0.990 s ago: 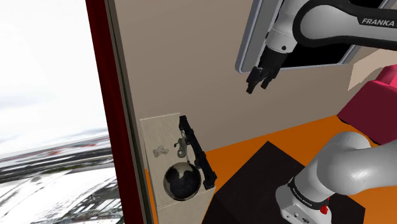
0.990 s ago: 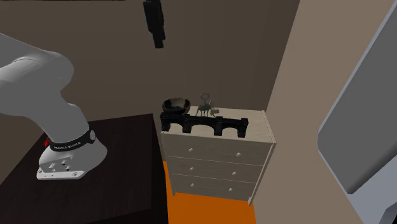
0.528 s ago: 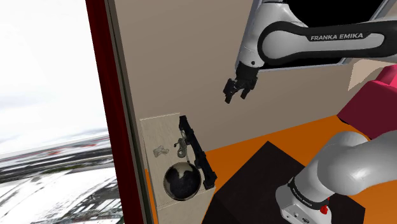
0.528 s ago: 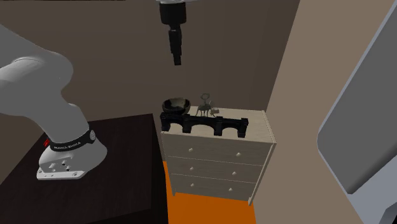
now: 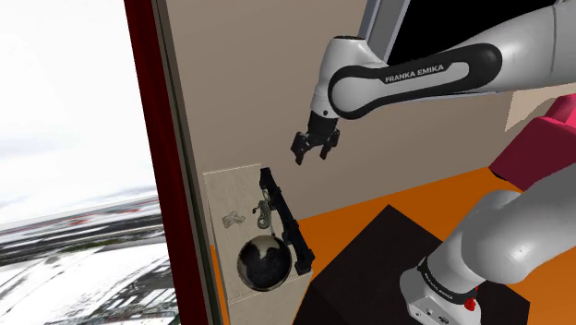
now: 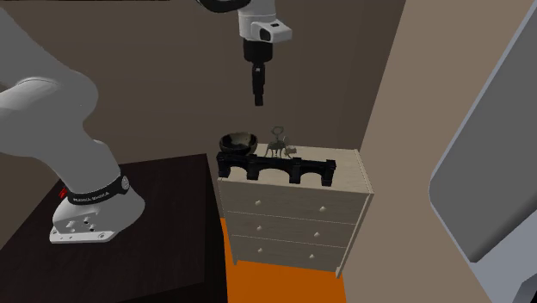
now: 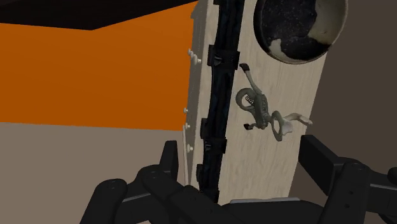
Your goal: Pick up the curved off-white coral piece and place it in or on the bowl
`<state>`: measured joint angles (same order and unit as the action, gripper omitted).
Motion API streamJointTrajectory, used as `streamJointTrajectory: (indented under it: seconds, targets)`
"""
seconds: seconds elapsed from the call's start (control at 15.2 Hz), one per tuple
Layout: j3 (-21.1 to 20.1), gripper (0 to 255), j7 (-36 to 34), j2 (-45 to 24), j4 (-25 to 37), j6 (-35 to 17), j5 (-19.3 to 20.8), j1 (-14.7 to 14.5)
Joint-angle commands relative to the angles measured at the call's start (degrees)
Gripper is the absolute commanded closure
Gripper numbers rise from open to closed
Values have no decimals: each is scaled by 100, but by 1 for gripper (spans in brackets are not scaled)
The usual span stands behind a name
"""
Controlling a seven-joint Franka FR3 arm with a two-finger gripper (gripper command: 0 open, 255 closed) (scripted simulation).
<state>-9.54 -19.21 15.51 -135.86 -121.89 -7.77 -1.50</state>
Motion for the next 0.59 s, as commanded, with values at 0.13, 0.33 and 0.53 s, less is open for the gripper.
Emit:
streamJointTrajectory:
  seconds: [0.13,0.33,0.53]
  targets:
    - [-152,0,-314,-892,321,-514,-13,-44]
    - [-236,0,-563,-1567,662,-809,27,-95]
    - [-286,0,-811,-2249,1066,-1047,93,-165]
